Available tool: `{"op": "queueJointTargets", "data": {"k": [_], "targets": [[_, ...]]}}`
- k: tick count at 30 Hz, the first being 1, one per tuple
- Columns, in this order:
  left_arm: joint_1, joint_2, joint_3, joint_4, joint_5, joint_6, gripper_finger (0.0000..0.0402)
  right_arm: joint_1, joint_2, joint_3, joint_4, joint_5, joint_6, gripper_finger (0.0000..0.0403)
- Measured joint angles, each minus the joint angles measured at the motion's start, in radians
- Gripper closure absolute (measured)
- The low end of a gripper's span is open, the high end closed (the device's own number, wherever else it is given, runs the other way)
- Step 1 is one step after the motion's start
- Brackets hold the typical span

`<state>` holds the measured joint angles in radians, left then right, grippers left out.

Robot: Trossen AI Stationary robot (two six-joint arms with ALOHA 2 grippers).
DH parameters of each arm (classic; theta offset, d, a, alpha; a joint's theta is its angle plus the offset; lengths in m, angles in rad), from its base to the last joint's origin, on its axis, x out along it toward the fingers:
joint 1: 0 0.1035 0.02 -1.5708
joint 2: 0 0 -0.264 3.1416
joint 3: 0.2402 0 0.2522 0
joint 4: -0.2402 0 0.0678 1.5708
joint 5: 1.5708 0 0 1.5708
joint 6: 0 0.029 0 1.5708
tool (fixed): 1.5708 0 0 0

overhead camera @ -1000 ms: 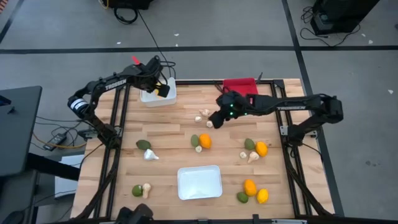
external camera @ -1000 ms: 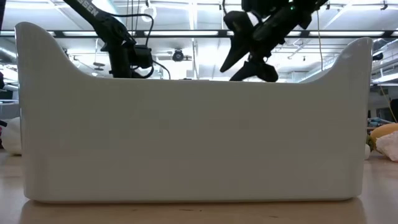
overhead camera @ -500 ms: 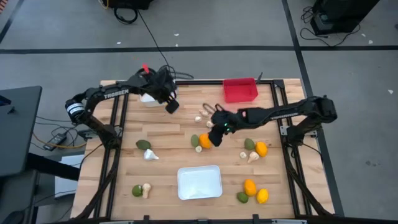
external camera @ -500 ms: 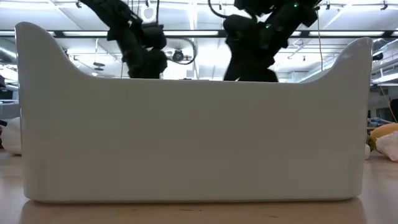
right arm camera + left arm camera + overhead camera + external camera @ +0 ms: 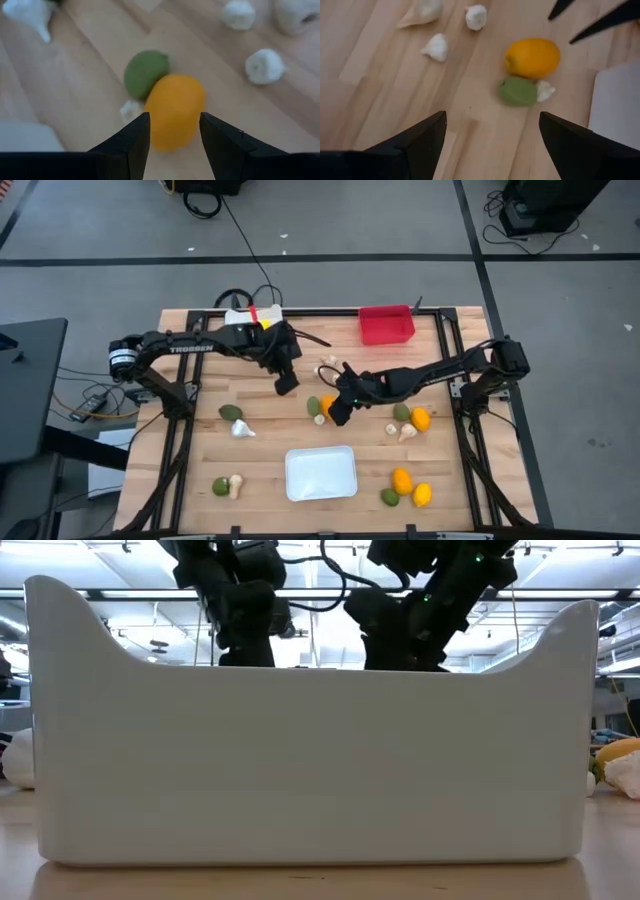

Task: Sort produce into baskets
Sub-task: Put the yellow lemon into the top white bin

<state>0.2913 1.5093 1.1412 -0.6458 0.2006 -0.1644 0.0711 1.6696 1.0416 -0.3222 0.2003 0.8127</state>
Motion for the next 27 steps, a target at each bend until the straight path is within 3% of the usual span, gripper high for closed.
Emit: {"op": "queueJointTargets", "data": {"k": [9, 14, 20, 23, 27], "targets": [[-0.024, 0.002, 0.000, 0.014, -0.052, -0.123, 0.0078, -0.007, 0.000, 0.000, 0.022, -0.019, -0.106, 0.0220], [-0.025, 0.002, 0.000, 0.014, -0.054, -0.160, 0.0078, -0.025, -0.007, 0.000, 0.047, -0.114, -0.062, 0.0220], [-0.026, 0.002, 0.000, 0.000, -0.108, -0.173, 0.0078, -0.017, -0.007, 0.000, -0.007, -0.113, -0.025, 0.0217], [-0.026, 0.002, 0.000, -0.002, -0.148, -0.188, 0.0078, -0.019, -0.007, 0.000, -0.038, -0.123, -0.023, 0.0204], [-0.026, 0.002, 0.000, -0.001, -0.150, -0.212, 0.0078, -0.027, -0.007, 0.000, -0.041, -0.137, -0.019, 0.0156]]}}
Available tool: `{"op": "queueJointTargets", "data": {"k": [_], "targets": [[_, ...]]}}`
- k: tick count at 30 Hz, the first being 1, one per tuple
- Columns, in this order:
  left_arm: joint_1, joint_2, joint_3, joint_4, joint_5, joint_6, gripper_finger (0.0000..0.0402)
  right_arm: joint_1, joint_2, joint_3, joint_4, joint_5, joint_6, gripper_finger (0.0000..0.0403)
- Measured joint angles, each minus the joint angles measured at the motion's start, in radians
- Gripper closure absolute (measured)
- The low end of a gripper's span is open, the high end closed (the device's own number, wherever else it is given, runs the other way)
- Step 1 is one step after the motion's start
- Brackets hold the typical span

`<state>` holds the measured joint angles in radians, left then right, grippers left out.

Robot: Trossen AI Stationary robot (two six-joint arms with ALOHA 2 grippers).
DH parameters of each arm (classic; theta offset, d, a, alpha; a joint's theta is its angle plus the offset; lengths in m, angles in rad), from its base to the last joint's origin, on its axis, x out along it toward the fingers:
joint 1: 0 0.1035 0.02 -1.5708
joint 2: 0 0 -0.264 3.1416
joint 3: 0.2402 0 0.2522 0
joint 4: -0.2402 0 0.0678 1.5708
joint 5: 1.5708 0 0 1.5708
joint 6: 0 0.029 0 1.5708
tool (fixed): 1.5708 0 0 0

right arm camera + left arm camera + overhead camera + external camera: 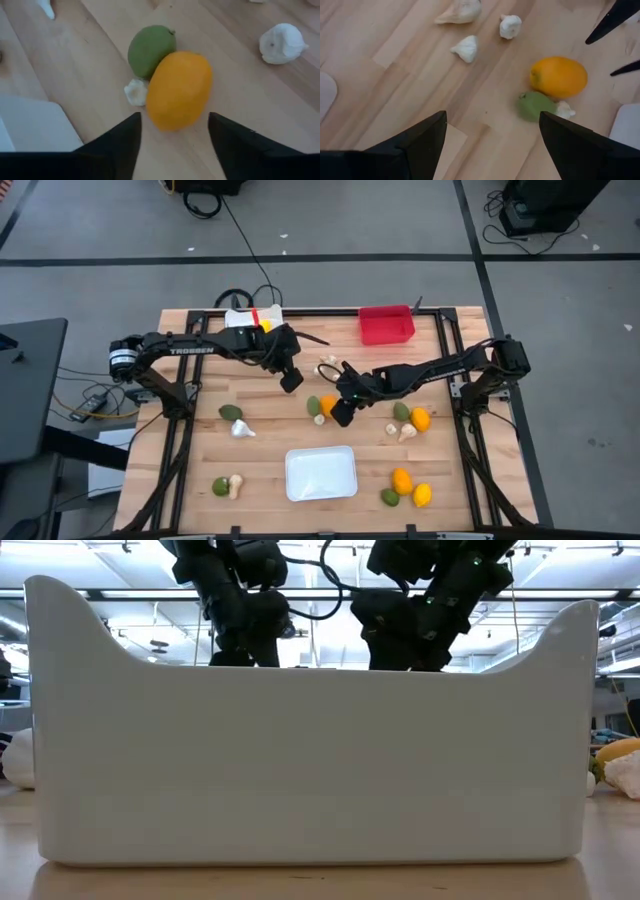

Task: Sort produce into baskets
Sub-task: Put the yellow lemon into the top white bin

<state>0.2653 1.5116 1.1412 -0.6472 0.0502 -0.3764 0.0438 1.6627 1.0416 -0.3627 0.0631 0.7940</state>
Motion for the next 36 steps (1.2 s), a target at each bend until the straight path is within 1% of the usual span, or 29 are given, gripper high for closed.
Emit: {"op": "queueJointTargets", "data": {"k": [4, 5, 7, 9, 12, 15, 17, 20, 23, 26, 30, 32, 36], "targets": [[0.000, 0.000, 0.000, 0.010, -0.025, -0.051, 0.0078, 0.000, 0.006, 0.000, 0.005, 0.046, 0.030, 0.0083], [0.000, 0.000, 0.000, 0.013, -0.031, -0.056, 0.0078, -0.004, 0.014, 0.000, 0.010, 0.043, 0.048, 0.0065], [0.000, 0.000, 0.000, 0.022, -0.031, -0.067, 0.0078, -0.011, 0.040, 0.000, 0.013, -0.004, 0.107, 0.0036], [0.000, 0.000, 0.000, 0.029, -0.032, -0.080, 0.0078, -0.016, 0.075, 0.000, 0.035, -0.059, 0.177, 0.0019], [-0.001, 0.000, 0.000, 0.027, -0.032, -0.098, 0.0078, -0.014, 0.129, 0.000, 0.119, -0.093, 0.190, 0.0013], [-0.010, 0.000, 0.000, 0.027, -0.034, -0.106, 0.0078, -0.016, 0.162, 0.000, 0.179, -0.092, 0.198, 0.0023], [-0.019, 0.000, 0.000, 0.025, -0.034, -0.107, 0.0078, -0.023, 0.170, 0.000, 0.187, -0.083, 0.199, 0.0035], [-0.032, 0.000, 0.000, 0.023, -0.036, -0.107, 0.0078, -0.033, 0.169, 0.000, 0.175, -0.049, 0.194, 0.0059], [-0.043, 0.000, 0.000, 0.024, -0.057, -0.108, 0.0078, -0.047, 0.166, 0.000, 0.180, -0.041, 0.176, 0.0086], [-0.049, 0.000, 0.000, 0.026, -0.067, -0.108, 0.0078, -0.066, 0.168, 0.000, 0.185, -0.067, 0.167, 0.0113], [-0.050, 0.000, 0.000, 0.029, -0.068, -0.113, 0.0078, -0.083, 0.185, 0.001, 0.172, -0.072, 0.116, 0.0145], [-0.050, 0.000, 0.000, 0.034, -0.085, -0.122, 0.0078, -0.094, 0.195, 0.001, 0.178, -0.074, 0.099, 0.0159], [-0.050, 0.000, 0.000, 0.049, -0.091, -0.126, 0.0078, -0.115, 0.198, 0.000, 0.174, -0.126, 0.096, 0.0186]]}}
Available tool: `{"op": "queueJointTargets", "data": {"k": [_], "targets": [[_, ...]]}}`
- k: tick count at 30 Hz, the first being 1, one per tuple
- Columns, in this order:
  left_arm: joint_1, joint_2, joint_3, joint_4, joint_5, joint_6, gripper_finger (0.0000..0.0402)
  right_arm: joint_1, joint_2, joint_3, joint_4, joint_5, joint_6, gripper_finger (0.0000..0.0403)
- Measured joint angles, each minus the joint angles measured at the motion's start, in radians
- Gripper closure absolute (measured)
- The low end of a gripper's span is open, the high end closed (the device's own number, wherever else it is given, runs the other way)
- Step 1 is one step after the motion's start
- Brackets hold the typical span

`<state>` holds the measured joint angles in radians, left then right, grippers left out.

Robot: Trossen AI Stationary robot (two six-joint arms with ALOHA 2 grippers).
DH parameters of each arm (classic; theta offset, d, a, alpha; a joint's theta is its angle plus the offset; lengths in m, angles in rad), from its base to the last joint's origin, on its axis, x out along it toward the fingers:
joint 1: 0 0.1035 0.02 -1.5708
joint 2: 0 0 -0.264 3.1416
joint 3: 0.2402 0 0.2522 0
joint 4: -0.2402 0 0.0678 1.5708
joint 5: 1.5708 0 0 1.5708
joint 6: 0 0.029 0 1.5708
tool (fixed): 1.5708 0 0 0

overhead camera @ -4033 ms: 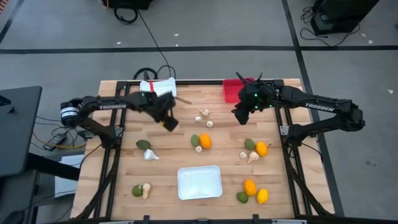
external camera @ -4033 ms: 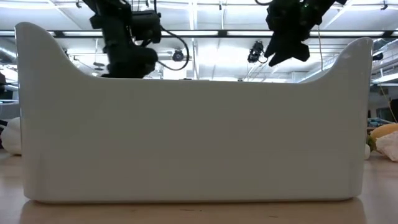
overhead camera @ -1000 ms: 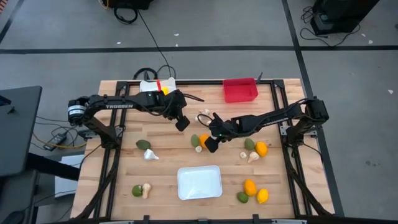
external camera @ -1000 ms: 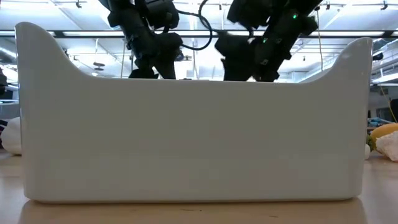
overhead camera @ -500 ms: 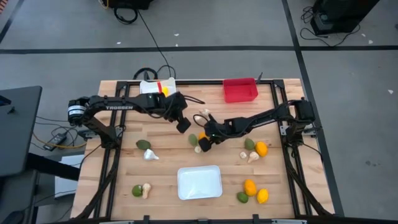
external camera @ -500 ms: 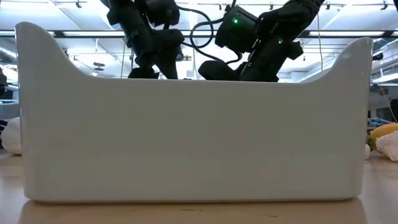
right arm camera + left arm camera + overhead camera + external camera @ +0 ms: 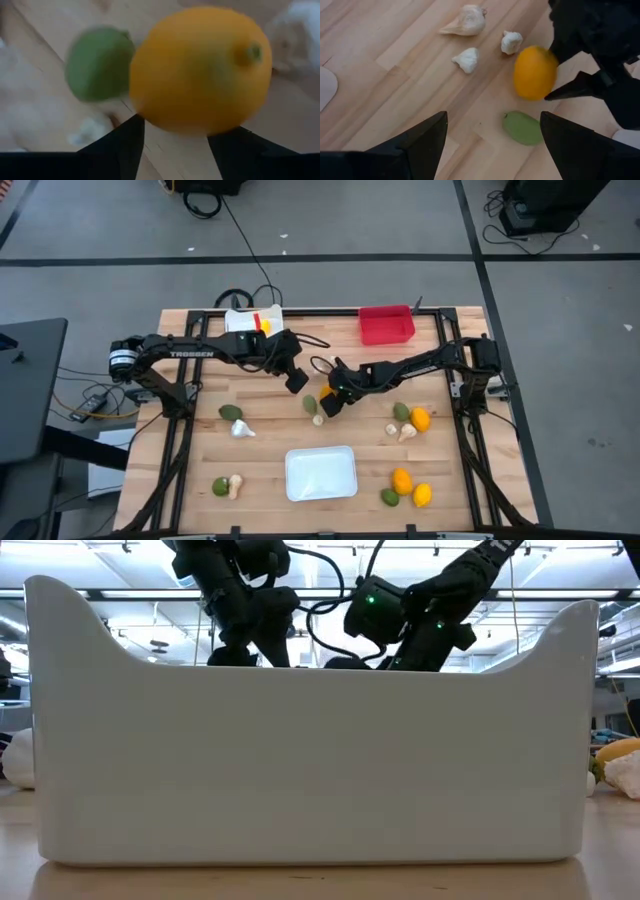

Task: Sort produce into baskets
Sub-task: Put the yellow lemon into the top white bin

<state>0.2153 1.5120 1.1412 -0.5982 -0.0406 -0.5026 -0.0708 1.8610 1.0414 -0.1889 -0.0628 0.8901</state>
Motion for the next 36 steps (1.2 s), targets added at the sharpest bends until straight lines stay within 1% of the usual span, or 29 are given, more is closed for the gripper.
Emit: {"op": "queueJointTargets", "data": {"k": [6, 8, 11, 14, 16, 18, 23, 27, 29, 31, 34, 36], "targets": [[-0.015, 0.000, 0.000, 0.006, 0.000, 0.000, 0.0078, 0.007, -0.028, 0.001, 0.002, -0.127, -0.011, 0.0216], [-0.022, 0.000, -0.001, 0.033, 0.000, 0.016, 0.0078, 0.012, -0.051, 0.001, -0.011, -0.176, -0.006, 0.0220], [-0.041, 0.014, -0.001, 0.150, -0.024, 0.047, 0.0078, 0.015, -0.099, 0.001, -0.080, -0.235, -0.019, 0.0220], [-0.057, 0.059, -0.002, 0.292, -0.030, 0.078, 0.0078, 0.010, -0.157, 0.001, -0.204, -0.244, -0.058, 0.0215], [-0.065, 0.097, -0.002, 0.361, -0.030, 0.104, 0.0078, 0.001, -0.202, 0.001, -0.289, -0.218, -0.085, 0.0211], [-0.065, 0.136, -0.002, 0.393, -0.040, 0.112, 0.0078, -0.006, -0.248, 0.001, -0.374, -0.182, -0.108, 0.0208], [-0.033, 0.237, -0.002, 0.380, -0.053, 0.100, 0.0078, -0.021, -0.357, 0.001, -0.514, -0.078, -0.138, 0.0205], [-0.006, 0.294, -0.001, 0.382, -0.057, 0.106, 0.0078, -0.032, -0.415, 0.000, -0.532, 0.021, -0.176, 0.0205], [0.003, 0.298, -0.001, 0.377, -0.058, 0.103, 0.0078, -0.040, -0.434, 0.000, -0.530, 0.051, -0.191, 0.0204], [0.008, 0.295, 0.010, 0.371, -0.089, 0.103, 0.0078, -0.047, -0.444, 0.000, -0.530, 0.088, -0.194, 0.0204], [0.010, 0.289, 0.065, 0.275, -0.159, 0.154, 0.0078, -0.059, -0.451, 0.000, -0.537, 0.121, -0.182, 0.0203], [0.011, 0.288, 0.131, 0.199, -0.186, 0.209, 0.0078, -0.070, -0.449, 0.000, -0.548, 0.123, -0.179, 0.0203]]}}
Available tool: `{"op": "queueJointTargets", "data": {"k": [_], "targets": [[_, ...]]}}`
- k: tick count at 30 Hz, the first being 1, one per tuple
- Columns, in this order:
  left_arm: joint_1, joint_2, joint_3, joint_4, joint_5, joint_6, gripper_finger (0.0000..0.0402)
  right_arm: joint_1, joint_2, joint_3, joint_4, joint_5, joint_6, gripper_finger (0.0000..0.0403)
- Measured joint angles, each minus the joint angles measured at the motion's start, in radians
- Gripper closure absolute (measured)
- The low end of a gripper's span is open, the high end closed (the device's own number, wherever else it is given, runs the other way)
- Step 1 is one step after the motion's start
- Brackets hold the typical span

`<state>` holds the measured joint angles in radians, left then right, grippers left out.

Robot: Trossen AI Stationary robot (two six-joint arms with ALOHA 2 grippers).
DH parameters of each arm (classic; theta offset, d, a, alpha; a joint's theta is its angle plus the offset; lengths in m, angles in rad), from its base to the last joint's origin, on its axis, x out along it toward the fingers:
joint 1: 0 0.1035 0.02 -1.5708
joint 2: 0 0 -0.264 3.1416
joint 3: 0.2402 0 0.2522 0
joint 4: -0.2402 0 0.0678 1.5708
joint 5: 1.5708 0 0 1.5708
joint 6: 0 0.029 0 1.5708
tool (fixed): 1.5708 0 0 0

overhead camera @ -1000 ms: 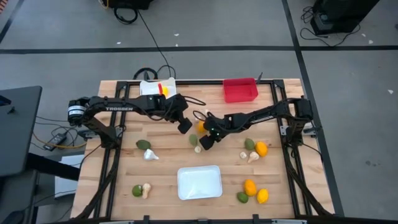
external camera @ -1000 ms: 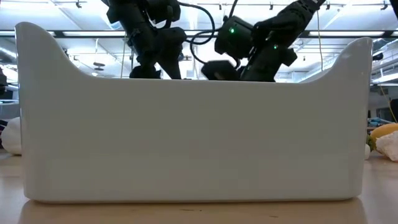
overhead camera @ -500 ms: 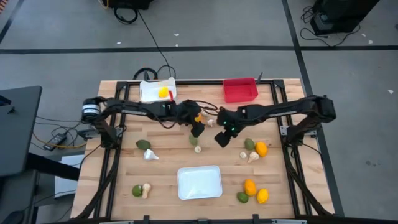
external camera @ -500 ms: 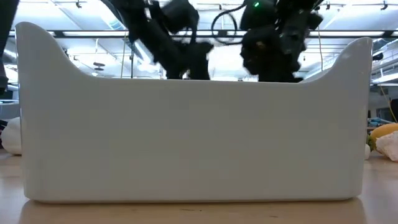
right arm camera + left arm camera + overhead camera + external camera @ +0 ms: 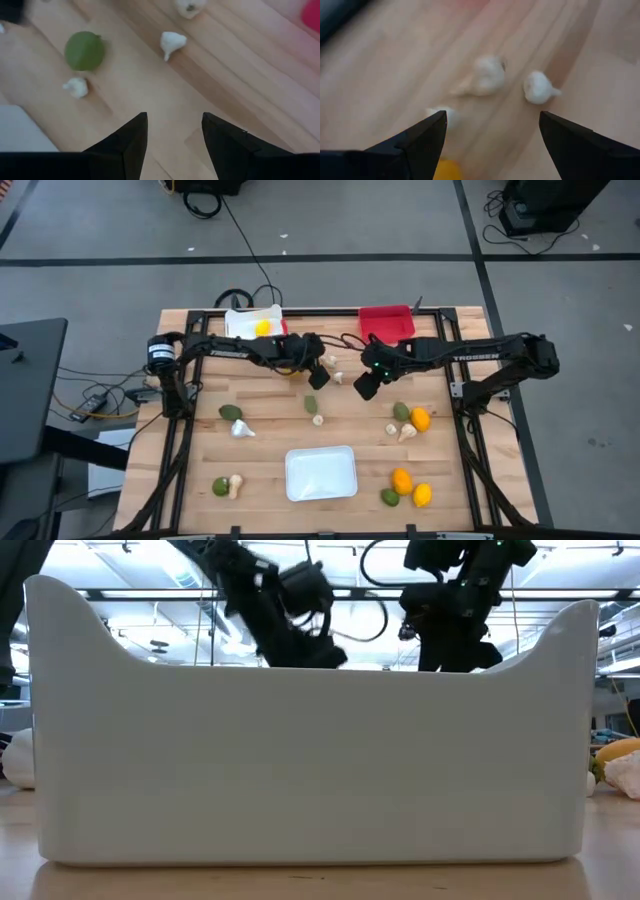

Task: Sort produce into baskets
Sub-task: Put the yellow lemon into the top white bin

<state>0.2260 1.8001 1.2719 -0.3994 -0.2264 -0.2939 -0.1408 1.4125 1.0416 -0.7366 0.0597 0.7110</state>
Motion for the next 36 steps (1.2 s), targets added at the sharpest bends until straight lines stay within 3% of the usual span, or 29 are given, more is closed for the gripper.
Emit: {"op": "queueJointTargets", "data": {"k": [3, 6, 16, 25, 36], "targets": [[0.000, 0.003, 0.092, -0.150, -0.020, 0.079, 0.0078, -0.014, 0.010, 0.000, -0.012, 0.000, -0.006, 0.0203], [0.013, 0.006, 0.110, -0.227, -0.023, 0.142, 0.0078, -0.025, 0.020, 0.000, -0.014, 0.000, -0.024, 0.0203], [0.165, 0.008, 0.006, -0.194, 0.021, 0.304, 0.0079, -0.045, 0.069, 0.000, 0.004, -0.021, -0.039, 0.0203], [0.209, 0.008, 0.003, -0.180, 0.186, 0.608, 0.0079, -0.047, 0.072, 0.000, 0.018, -0.061, -0.044, 0.0203], [0.227, 0.008, 0.003, -0.364, 0.184, 0.851, 0.0079, -0.036, 0.072, 0.000, 0.079, -0.082, 0.082, 0.0203]]}}
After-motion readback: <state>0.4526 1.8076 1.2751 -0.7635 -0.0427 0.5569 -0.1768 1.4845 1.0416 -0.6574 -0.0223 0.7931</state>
